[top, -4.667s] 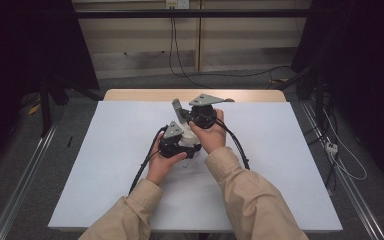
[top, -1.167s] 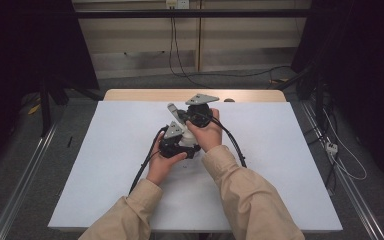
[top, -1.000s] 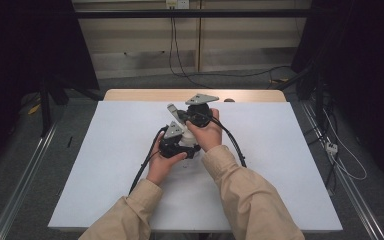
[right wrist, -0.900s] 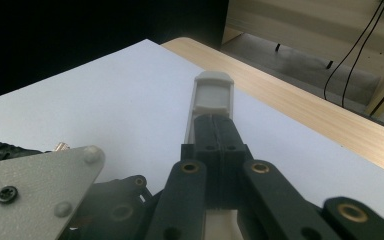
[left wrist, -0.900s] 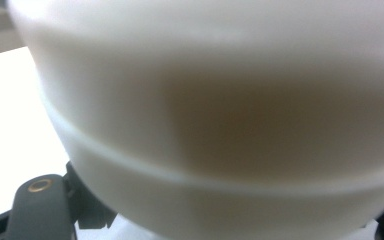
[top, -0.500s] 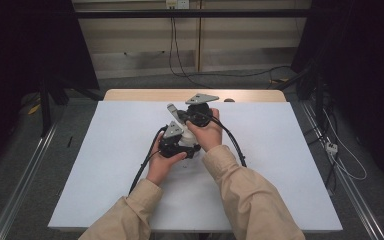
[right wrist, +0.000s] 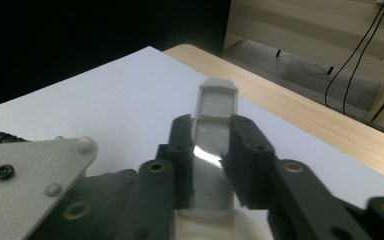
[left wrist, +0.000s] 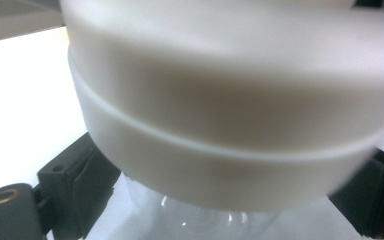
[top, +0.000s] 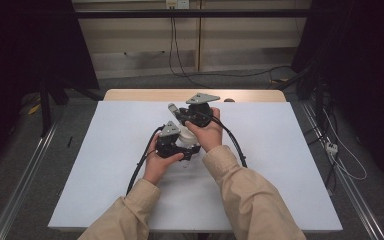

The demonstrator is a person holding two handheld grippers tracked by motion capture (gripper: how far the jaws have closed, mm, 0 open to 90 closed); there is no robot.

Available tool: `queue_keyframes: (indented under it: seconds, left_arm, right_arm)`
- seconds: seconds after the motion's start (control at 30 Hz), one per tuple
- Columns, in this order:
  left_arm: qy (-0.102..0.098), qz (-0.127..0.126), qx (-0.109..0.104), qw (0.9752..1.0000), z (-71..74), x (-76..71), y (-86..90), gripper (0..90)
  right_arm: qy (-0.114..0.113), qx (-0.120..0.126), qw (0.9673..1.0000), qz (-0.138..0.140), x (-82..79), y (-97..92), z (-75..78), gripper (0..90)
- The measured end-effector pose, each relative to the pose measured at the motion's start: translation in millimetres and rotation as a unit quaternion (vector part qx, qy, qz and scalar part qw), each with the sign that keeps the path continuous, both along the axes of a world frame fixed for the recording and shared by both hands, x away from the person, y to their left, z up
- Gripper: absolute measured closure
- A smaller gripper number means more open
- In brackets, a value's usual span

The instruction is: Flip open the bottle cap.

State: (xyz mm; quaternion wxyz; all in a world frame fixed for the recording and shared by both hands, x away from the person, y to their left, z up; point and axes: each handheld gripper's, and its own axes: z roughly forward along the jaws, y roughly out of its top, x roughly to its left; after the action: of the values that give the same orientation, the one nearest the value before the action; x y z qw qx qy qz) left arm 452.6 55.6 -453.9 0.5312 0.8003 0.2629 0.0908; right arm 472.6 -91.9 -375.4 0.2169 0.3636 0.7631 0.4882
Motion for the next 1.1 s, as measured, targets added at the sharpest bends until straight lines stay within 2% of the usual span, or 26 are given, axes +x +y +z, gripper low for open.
queue_keyframes:
  seconds: [0.17,0.27,0.3,0.43,0.53,0.67,0.77,0.87,0.93,1.03,1.1]
  left_arm:
    - [0.005,-0.004,-0.001,1.0,3.4,-2.6,3.9,5.2]
    - [-0.015,0.004,-0.007,0.9998,3.5,-7.1,10.0,7.5]
    - [-0.013,0.005,-0.015,0.9998,3.1,-8.2,12.0,8.9]
    - [-0.006,0.0,-0.007,1.0,5.4,-10.7,17.9,6.0]
    - [-0.003,-0.005,-0.013,0.9999,10.0,-13.3,21.9,4.9]
    - [-0.007,-0.007,-0.01,0.9999,15.2,-17.8,27.4,4.5]
    - [-0.031,-0.003,-0.01,0.9995,14.5,-24.6,34.2,5.0]
    - [-0.02,-0.006,0.001,0.9998,16.0,-27.0,39.1,5.1]
    - [-0.021,-0.009,0.013,0.9997,18.0,-29.6,42.4,5.1]
    - [-0.024,-0.006,0.017,0.9995,19.4,-34.1,47.9,5.2]
    - [-0.019,-0.002,0.013,0.9997,18.6,-35.8,52.1,5.6]
  right_arm:
    - [0.001,0.001,1.0,-0.004,-3.4,-3.4,3.8,56.2]
    - [0.0,0.005,1.0,-0.006,-7.1,-6.2,6.5,46.4]
    - [0.001,0.005,1.0,-0.006,-8.2,-7.4,7.4,43.5]
    - [-0.001,0.011,0.9999,-0.007,-14.5,-14.1,11.2,34.6]
    - [-0.001,0.013,0.9999,-0.004,-20.3,-19.8,12.2,26.7]
    - [-0.009,0.019,0.9998,-0.004,-31.1,-31.9,12.8,22.9]
    - [-0.003,0.024,0.9997,-0.005,-37.7,-40.5,12.4,17.5]
    - [-0.004,0.02,0.9998,-0.004,-45.7,-48.4,10.0,15.2]
    - [0.0,0.014,0.9999,-0.002,-51.4,-53.0,7.1,12.9]
    - [0.001,0.016,0.9999,0.001,-58.8,-59.1,3.3,12.1]
    - [0.003,0.013,0.9999,0.002,-64.9,-63.2,-0.1,11.3]
